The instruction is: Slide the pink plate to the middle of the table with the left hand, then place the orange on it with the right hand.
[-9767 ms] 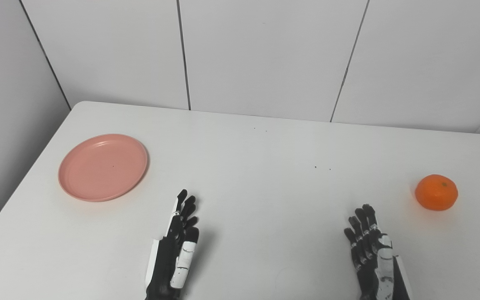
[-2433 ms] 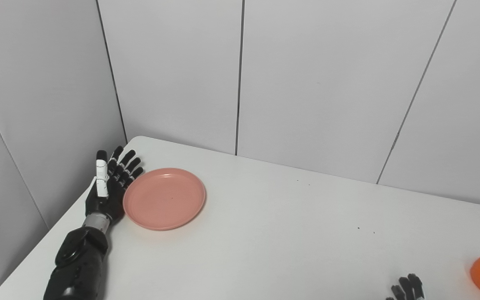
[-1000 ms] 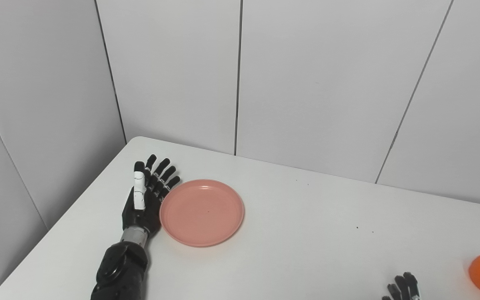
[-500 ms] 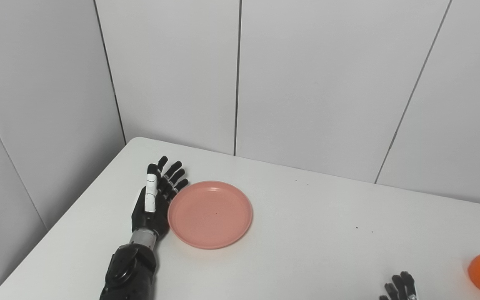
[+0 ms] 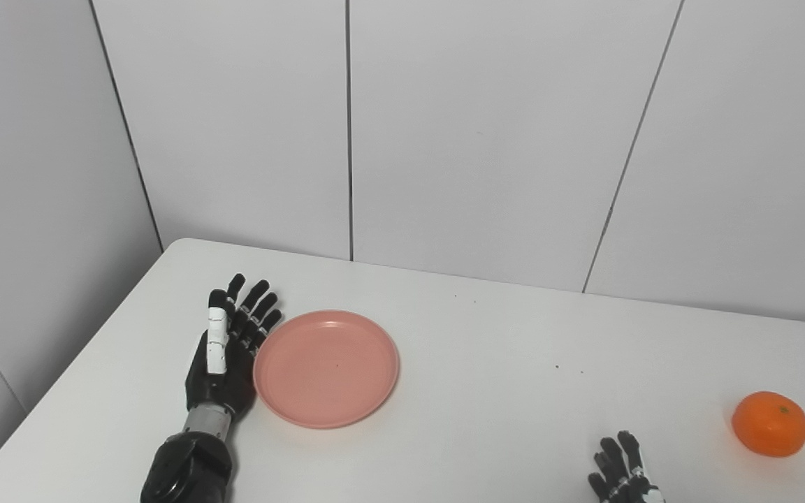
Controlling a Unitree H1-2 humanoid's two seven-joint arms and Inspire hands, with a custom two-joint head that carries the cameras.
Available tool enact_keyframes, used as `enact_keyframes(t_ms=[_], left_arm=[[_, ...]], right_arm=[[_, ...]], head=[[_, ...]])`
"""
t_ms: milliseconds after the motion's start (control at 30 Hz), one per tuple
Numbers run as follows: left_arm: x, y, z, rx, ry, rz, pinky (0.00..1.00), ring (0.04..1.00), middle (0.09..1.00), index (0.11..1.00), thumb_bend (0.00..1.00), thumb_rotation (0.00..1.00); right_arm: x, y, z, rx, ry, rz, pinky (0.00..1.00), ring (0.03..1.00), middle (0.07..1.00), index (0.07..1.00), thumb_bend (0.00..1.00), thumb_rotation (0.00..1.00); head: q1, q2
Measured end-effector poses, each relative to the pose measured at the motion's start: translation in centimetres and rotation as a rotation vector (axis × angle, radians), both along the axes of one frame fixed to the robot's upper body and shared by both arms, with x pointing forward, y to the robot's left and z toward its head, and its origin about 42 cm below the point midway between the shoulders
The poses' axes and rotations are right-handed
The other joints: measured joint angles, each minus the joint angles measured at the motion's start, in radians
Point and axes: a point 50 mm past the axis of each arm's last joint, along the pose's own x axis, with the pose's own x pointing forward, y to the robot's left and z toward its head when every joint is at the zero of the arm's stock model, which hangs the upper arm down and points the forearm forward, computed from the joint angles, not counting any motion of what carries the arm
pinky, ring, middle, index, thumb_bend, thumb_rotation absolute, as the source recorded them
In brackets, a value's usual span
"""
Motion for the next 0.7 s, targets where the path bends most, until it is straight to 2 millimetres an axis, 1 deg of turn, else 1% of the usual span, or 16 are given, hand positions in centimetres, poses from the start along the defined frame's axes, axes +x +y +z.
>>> enact_keyframes(t_ms=[67,100,133,200,233,300,500,567,667,700], left_arm=[[0.0,0.0,0.0,0.000,0.000,-0.002,0.93,0.918,0.902,0.977,0.93,0.77],[0.0,0.0,0.0,0.001,0.000,-0.003,0.93,0.917,0.903,0.978,0.93,0.77],[0.0,0.0,0.0,0.003,0.000,-0.004,0.93,0.920,0.905,0.981,0.93,0.77],[-0.1,0.0,0.0,-0.004,0.001,-0.011,0.94,0.929,0.908,0.983,0.92,0.77],[-0.1,0.1,0.0,-0.006,0.000,-0.014,0.95,0.929,0.912,0.986,0.92,0.77],[-0.1,0.1,0.1,-0.016,-0.005,-0.016,0.97,0.933,0.921,0.991,0.91,0.77],[-0.2,0.2,0.1,-0.039,-0.006,-0.021,0.99,0.943,0.933,0.999,0.91,0.76],[-0.2,0.2,0.2,-0.051,-0.007,-0.022,0.97,0.936,0.923,0.988,0.91,0.75],[-0.3,0.1,0.2,-0.060,-0.009,-0.024,0.96,0.932,0.919,0.998,0.91,0.75],[-0.3,0.0,0.2,-0.060,-0.009,-0.025,0.93,0.927,0.914,0.999,0.92,0.75]], right_arm=[[0.0,0.2,0.1,-0.002,0.008,0.002,1.00,0.969,0.945,0.974,0.81,1.00],[0.0,0.3,0.2,-0.003,0.010,0.001,1.00,0.967,0.942,0.970,0.82,1.00],[0.0,0.4,0.2,-0.005,0.011,-0.002,1.00,0.964,0.940,0.967,0.82,1.00],[0.0,0.5,0.2,-0.007,0.012,-0.005,1.00,0.960,0.935,0.960,0.81,1.00],[0.0,0.6,0.2,-0.008,0.012,-0.006,1.00,0.954,0.931,0.955,0.81,1.00],[0.0,0.8,0.2,-0.010,0.013,-0.006,1.00,0.944,0.922,0.945,0.80,1.00],[0.0,1.4,0.3,-0.029,0.016,-0.020,1.00,0.936,0.913,0.933,0.82,0.97],[0.0,1.5,0.3,-0.028,0.016,-0.021,1.00,0.939,0.916,0.938,0.82,0.98],[0.0,1.7,0.3,-0.026,0.018,-0.024,1.00,0.937,0.914,0.935,0.83,0.98],[0.0,1.7,0.4,-0.026,0.019,-0.025,1.00,0.933,0.910,0.932,0.83,0.98]], head=[[0.000,0.000],[-0.018,0.005],[-0.019,0.005],[-0.061,0.017],[-0.062,0.017],[-0.100,0.029],[-0.126,0.038],[-0.138,0.051],[-0.147,0.055],[-0.155,0.058]])
